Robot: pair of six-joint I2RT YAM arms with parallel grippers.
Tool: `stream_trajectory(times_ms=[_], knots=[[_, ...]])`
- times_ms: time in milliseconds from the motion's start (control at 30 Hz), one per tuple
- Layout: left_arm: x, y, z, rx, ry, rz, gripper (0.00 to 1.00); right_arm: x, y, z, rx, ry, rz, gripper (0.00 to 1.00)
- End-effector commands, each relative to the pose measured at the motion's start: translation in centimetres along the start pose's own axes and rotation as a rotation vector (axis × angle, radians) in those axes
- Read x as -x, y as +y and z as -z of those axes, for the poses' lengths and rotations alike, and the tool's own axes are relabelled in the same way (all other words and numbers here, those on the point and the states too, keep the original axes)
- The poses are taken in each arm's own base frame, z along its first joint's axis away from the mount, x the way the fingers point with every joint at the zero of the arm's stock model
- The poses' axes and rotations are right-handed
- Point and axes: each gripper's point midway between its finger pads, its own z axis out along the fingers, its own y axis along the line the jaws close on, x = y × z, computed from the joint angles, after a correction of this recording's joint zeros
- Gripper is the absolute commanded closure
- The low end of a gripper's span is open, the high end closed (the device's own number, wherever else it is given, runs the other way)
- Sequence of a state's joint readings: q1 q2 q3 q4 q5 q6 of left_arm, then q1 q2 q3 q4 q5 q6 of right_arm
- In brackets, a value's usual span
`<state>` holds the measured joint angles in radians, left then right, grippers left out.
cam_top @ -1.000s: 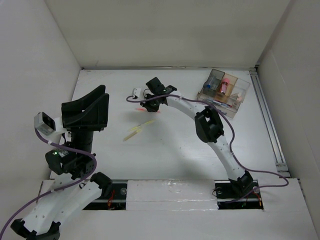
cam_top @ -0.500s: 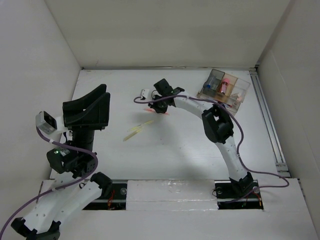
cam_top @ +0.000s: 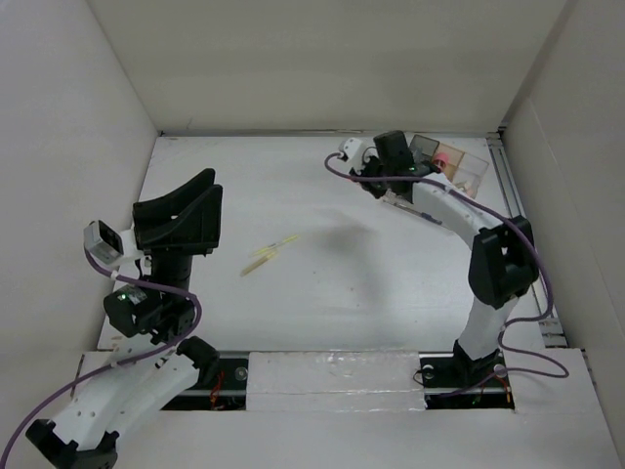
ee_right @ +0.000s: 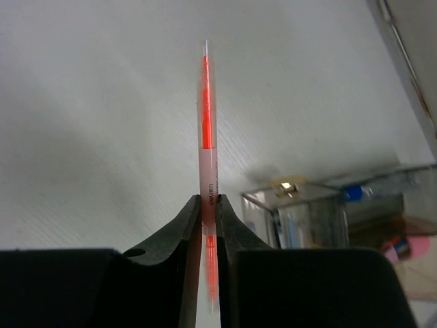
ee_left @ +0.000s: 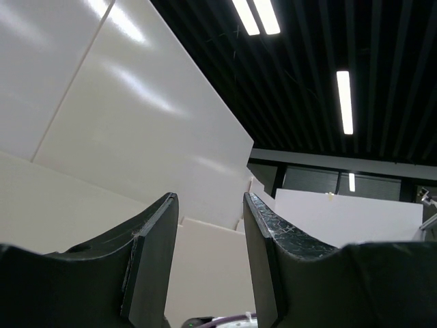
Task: Organize the desk
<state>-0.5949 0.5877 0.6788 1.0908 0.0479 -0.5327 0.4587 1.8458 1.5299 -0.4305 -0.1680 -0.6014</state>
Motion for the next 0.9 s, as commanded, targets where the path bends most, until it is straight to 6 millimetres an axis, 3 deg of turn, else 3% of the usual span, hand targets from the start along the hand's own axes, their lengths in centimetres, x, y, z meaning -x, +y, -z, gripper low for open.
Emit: stream_trajectory(times_ms=[0, 33, 100, 233, 467, 667, 867], knots=[[1.2, -1.3, -0.1, -0.062, -0.06, 0.009, 0.61, -2.5, -4.1, 1.9, -0.15, 0.028, -0.052, 1.0], [1.1, -1.3, -0.1, -0.07, -0.061, 0.012, 0.61, -4.0, -4.5, 2.6, -0.173, 0.047, -0.061, 1.0], [1.0, -1.3, -0.1, -0.075, -0.067, 0.013, 0.61, -5.3, -7.5, 4.1, -0.28, -0.001, -0.105, 1.0], [0.8, -0.9, 0.0, -0.062, -0.057, -0.005, 0.61, -8.8, -10.4, 4.8, -0.327, -0.012, -0.193, 1.0], [0.6, -1.0, 0.0, -0.066, -0.047, -0.008, 0.61, -10.2, -12.1, 4.7, -0.406, 0.004, -0.209, 1.0], [0.5, -0.8, 0.2, -0.059, -0.046, -0.014, 0.61, -12.5, -12.1, 3.3, -0.419, 0.041, -0.225, 0.99], [0.2, -0.6, 0.1, -0.055, -0.04, -0.017, 0.61, -13.5, -12.3, 3.9, -0.464, 0.078, -0.231, 0.97]])
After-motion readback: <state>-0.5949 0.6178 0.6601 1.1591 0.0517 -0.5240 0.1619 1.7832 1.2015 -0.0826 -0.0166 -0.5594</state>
